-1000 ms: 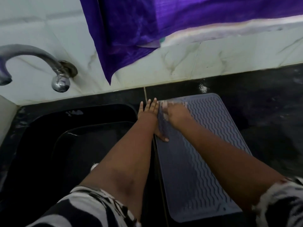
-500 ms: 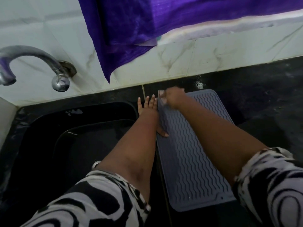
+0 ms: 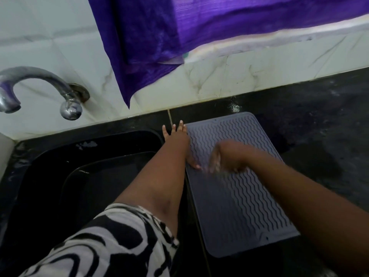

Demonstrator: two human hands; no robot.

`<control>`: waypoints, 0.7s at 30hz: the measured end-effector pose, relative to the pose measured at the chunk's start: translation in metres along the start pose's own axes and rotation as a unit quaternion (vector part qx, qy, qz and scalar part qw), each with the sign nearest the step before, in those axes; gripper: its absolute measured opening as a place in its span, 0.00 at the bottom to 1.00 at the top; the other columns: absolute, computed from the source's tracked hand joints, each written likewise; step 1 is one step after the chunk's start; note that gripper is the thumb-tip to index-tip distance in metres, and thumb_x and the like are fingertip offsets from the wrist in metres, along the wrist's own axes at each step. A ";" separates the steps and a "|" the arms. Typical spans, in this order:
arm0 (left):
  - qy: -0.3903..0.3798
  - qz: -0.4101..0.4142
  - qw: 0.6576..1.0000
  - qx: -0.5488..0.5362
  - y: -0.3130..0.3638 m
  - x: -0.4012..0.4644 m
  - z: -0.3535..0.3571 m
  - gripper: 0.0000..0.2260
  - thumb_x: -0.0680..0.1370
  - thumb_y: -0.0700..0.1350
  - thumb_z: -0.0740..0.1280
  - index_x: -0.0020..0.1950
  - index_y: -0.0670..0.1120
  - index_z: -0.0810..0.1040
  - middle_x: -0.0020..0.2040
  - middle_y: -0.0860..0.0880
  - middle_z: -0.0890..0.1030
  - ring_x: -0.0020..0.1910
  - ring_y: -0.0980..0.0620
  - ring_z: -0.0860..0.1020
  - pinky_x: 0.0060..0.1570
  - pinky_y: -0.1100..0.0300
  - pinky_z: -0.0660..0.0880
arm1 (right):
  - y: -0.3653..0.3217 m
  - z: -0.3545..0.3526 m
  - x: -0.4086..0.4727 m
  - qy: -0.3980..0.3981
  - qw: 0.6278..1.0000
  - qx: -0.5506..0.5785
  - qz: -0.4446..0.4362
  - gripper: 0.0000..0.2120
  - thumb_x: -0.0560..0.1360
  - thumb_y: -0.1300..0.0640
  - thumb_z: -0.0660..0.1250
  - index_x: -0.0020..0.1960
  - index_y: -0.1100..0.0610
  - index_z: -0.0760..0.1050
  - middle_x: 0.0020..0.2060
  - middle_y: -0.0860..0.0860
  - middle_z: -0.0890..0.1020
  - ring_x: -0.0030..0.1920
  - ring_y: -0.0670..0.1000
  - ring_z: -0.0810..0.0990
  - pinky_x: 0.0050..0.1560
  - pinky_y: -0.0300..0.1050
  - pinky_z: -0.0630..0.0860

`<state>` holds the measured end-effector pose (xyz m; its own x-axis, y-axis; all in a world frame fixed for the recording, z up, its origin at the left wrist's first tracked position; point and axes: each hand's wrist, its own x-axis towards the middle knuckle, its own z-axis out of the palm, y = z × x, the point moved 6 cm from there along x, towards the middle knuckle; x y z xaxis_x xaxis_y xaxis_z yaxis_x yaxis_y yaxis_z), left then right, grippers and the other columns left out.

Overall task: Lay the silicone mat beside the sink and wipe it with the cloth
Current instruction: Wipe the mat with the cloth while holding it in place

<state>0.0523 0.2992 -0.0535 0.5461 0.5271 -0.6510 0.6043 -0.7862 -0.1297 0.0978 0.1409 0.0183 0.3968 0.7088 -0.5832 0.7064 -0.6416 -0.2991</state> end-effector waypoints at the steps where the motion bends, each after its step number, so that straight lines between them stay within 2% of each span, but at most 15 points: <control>1: 0.013 -0.008 1.000 -0.017 0.001 0.002 -0.001 0.63 0.63 0.66 0.75 0.77 0.46 0.31 0.76 0.51 0.30 0.77 0.45 0.35 0.67 0.30 0.32 | -0.001 -0.022 0.018 0.036 0.999 0.022 -0.002 0.11 0.73 0.50 0.69 0.54 0.51 0.77 0.48 0.52 0.82 0.45 0.52 0.82 0.42 0.46 0.80; 3: 0.049 -0.020 0.998 -0.017 0.002 0.008 -0.007 0.45 0.77 0.58 0.65 0.78 0.47 0.36 0.78 0.51 0.33 0.78 0.46 0.38 0.70 0.31 0.36 | -0.009 -0.043 0.054 0.092 0.995 -0.020 -0.019 0.19 0.76 0.57 0.67 0.66 0.50 0.74 0.60 0.55 0.79 0.57 0.56 0.79 0.57 0.51 0.77; 4: 0.050 -0.023 0.998 -0.009 0.002 0.009 -0.007 0.43 0.78 0.58 0.64 0.79 0.48 0.36 0.78 0.51 0.33 0.78 0.46 0.38 0.70 0.31 0.37 | -0.015 -0.037 0.068 0.097 0.993 -0.072 -0.019 0.24 0.76 0.60 0.65 0.71 0.50 0.69 0.66 0.57 0.74 0.64 0.58 0.75 0.65 0.52 0.72; 5: 0.043 -0.023 0.999 -0.006 0.002 0.008 -0.005 0.47 0.75 0.59 0.67 0.78 0.47 0.35 0.78 0.51 0.32 0.78 0.46 0.37 0.69 0.30 0.36 | -0.018 -0.023 0.078 0.097 0.988 -0.119 -0.015 0.26 0.77 0.59 0.64 0.74 0.50 0.64 0.71 0.57 0.69 0.70 0.59 0.69 0.70 0.54 0.67; 7: 0.022 -0.021 1.000 0.000 0.002 0.004 0.002 0.66 0.61 0.64 0.78 0.77 0.46 0.31 0.76 0.51 0.29 0.77 0.46 0.34 0.66 0.28 0.34 | -0.020 0.011 0.081 0.109 0.979 -0.174 -0.007 0.29 0.78 0.54 0.62 0.77 0.50 0.56 0.76 0.55 0.60 0.75 0.60 0.58 0.75 0.59 0.59; 9: 0.018 -0.006 1.000 0.018 -0.001 0.004 0.006 0.77 0.48 0.67 0.80 0.76 0.45 0.28 0.76 0.49 0.28 0.77 0.45 0.33 0.63 0.26 0.34 | -0.013 0.040 0.068 0.134 0.979 -0.154 -0.009 0.32 0.78 0.50 0.60 0.78 0.49 0.51 0.77 0.54 0.58 0.76 0.61 0.55 0.74 0.62 0.57; 12: 0.033 0.009 0.999 0.001 -0.003 0.006 0.008 0.79 0.45 0.69 0.79 0.75 0.45 0.27 0.75 0.48 0.26 0.76 0.45 0.32 0.61 0.24 0.33 | 0.004 0.072 0.030 0.157 0.976 -0.144 -0.043 0.30 0.78 0.48 0.58 0.77 0.49 0.53 0.76 0.53 0.61 0.73 0.61 0.60 0.74 0.61 0.57; 15: 0.028 0.019 0.999 0.007 -0.003 0.004 0.011 0.80 0.43 0.72 0.77 0.74 0.44 0.25 0.74 0.48 0.25 0.75 0.44 0.30 0.58 0.24 0.30 | 0.014 0.110 -0.031 0.124 0.979 -0.156 -0.048 0.28 0.78 0.49 0.58 0.76 0.49 0.55 0.72 0.51 0.67 0.68 0.58 0.66 0.72 0.59 0.60; 17: 0.027 0.017 0.999 0.015 -0.005 0.002 0.013 0.79 0.44 0.73 0.76 0.73 0.44 0.25 0.74 0.47 0.24 0.75 0.45 0.29 0.58 0.24 0.29 | 0.012 0.116 -0.057 0.084 0.985 -0.145 -0.030 0.20 0.77 0.51 0.60 0.69 0.50 0.66 0.64 0.51 0.75 0.62 0.56 0.73 0.66 0.56 0.68; 19: 0.026 0.015 0.999 0.030 -0.004 -0.008 0.006 0.77 0.48 0.73 0.75 0.74 0.43 0.26 0.75 0.46 0.26 0.74 0.45 0.28 0.60 0.25 0.29 | 0.007 0.095 -0.064 0.042 0.996 -0.074 -0.024 0.10 0.77 0.51 0.62 0.55 0.53 0.77 0.54 0.52 0.81 0.54 0.54 0.78 0.57 0.48 0.75; 20: 0.026 0.010 0.999 0.037 -0.002 -0.015 0.007 0.75 0.50 0.73 0.74 0.75 0.42 0.28 0.76 0.45 0.27 0.75 0.45 0.29 0.61 0.25 0.30 | 0.005 0.080 -0.063 0.023 0.999 -0.036 -0.025 0.09 0.77 0.51 0.63 0.51 0.53 0.79 0.51 0.52 0.81 0.52 0.53 0.79 0.54 0.45 0.75; 21: 0.027 0.004 0.999 0.041 0.000 -0.023 0.008 0.73 0.53 0.73 0.74 0.75 0.41 0.30 0.76 0.44 0.29 0.75 0.45 0.30 0.61 0.26 0.30 | 0.004 0.061 -0.059 0.037 0.999 -0.006 -0.030 0.08 0.77 0.51 0.64 0.53 0.51 0.80 0.52 0.52 0.81 0.53 0.52 0.78 0.53 0.44 0.73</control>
<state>0.0354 0.2843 -0.0445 0.5828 0.5356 -0.6112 0.5509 -0.8133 -0.1874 0.0418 0.0787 0.0051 0.3955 0.7652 -0.5079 0.7367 -0.5946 -0.3221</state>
